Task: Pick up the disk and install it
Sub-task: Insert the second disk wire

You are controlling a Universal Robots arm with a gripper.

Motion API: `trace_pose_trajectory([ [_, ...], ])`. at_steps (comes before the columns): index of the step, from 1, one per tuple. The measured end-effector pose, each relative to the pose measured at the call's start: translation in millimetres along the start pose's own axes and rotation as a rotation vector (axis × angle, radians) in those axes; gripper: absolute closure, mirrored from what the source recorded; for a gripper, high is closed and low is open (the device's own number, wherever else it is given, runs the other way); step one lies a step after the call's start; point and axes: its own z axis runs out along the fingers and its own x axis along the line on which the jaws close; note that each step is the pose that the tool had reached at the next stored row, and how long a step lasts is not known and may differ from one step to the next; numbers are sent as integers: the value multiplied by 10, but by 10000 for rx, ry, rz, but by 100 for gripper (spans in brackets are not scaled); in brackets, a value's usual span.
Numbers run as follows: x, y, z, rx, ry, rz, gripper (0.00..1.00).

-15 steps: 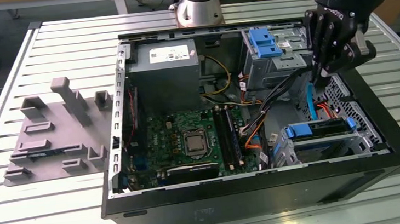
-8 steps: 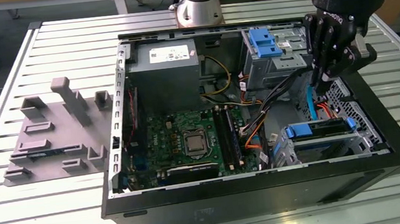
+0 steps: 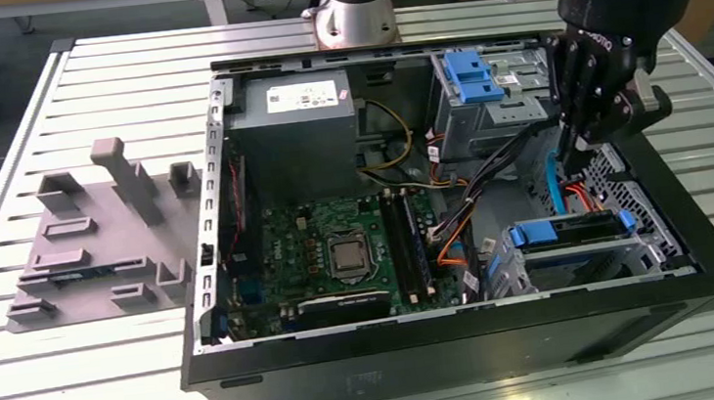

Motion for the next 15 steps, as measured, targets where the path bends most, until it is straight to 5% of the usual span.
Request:
trace_pose_trajectory([
  [3,41,-5,26,-16,-234,12,84],
  [6,112,-8,68,-24,-372,19,84],
  [10,163,-13,119,-56,-389,13,84],
  [15,170,-67,148,-222,-378,-17,84],
])
